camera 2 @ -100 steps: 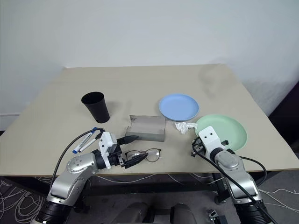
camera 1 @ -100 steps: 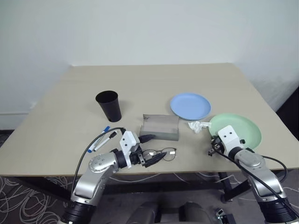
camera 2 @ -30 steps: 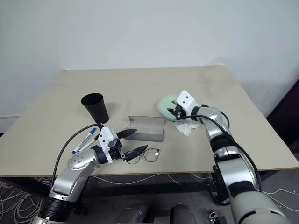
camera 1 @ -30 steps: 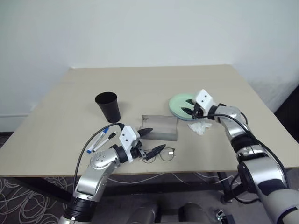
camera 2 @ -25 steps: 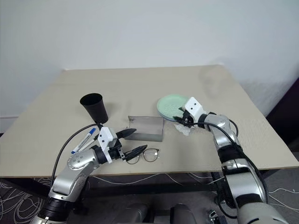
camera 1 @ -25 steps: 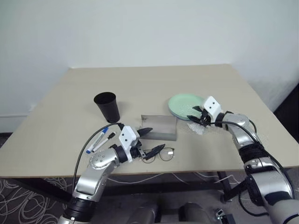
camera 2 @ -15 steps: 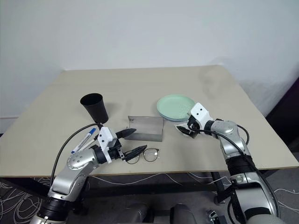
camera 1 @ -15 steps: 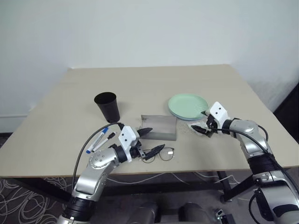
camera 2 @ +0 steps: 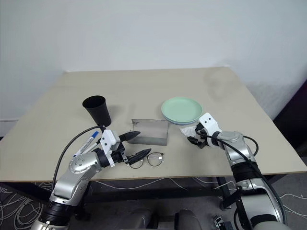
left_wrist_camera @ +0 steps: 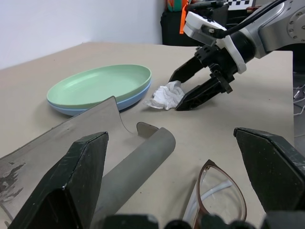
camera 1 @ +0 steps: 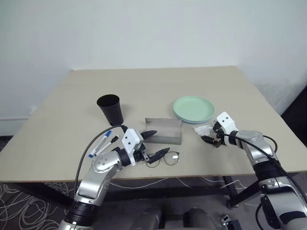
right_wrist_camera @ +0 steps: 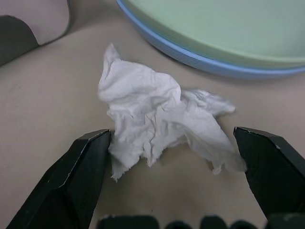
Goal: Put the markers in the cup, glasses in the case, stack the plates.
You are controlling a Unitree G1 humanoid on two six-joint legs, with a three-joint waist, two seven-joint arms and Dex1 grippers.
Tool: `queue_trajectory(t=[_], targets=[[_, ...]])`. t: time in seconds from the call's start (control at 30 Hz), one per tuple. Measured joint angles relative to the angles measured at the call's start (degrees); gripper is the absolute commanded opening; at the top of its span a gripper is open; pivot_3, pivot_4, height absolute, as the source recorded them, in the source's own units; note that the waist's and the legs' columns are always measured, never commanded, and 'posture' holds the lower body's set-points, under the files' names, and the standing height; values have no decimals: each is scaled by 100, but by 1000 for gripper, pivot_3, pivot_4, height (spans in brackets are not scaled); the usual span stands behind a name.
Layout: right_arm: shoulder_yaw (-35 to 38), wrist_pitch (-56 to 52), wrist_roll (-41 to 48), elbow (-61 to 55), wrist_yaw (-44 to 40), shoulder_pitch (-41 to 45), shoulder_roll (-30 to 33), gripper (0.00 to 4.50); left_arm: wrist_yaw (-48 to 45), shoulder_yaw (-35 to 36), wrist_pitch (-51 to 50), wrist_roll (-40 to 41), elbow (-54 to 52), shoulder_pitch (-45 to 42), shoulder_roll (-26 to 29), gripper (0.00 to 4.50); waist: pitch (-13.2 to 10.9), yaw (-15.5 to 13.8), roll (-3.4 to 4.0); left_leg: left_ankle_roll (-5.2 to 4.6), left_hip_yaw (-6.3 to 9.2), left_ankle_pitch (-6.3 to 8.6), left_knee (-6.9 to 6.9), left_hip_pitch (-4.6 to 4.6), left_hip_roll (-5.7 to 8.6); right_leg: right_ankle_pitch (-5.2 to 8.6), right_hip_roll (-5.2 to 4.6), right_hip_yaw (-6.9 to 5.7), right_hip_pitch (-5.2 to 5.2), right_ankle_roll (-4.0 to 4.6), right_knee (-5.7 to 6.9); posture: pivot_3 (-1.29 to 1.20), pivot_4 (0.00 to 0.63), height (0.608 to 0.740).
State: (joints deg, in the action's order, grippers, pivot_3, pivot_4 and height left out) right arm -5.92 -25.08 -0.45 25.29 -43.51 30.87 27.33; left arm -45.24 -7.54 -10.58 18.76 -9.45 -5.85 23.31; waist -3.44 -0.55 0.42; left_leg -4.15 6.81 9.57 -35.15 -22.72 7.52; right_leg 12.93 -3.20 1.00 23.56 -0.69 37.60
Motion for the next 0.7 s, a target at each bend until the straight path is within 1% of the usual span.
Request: queue_trajectory(t=[0.07,0.37,0.4,0.7], targets=[[-7,-20,4,-4,-5,0,0,3262,1,0,0,-1,10,0,0,4500,0,0,0,0,0,0,0,0,0,0,-1,-1,-1,0,0,0,0,738],[-9,-83,56,-251,-114,-8,18,173,2,0,1,-3,12,0,0,4500,0,1,0,0,1,0,1,-4,0,1,-3,-4,1,-1,-4,0,0,738],[-9,-75,72,-296,-163,-18,38,43,3,0,1,-3,12,0,0,4500,-1,0,0,0,1,0,1,-5,0,1,-4,-4,2,-1,-5,0,0,738],[-2,232,375,-884,-779,-22,252,43,5,0,10,-5,16,0,-1,4500,-2,2,0,-1,1,1,2,-12,0,1,-8,-8,6,-2,-7,0,0,738]])
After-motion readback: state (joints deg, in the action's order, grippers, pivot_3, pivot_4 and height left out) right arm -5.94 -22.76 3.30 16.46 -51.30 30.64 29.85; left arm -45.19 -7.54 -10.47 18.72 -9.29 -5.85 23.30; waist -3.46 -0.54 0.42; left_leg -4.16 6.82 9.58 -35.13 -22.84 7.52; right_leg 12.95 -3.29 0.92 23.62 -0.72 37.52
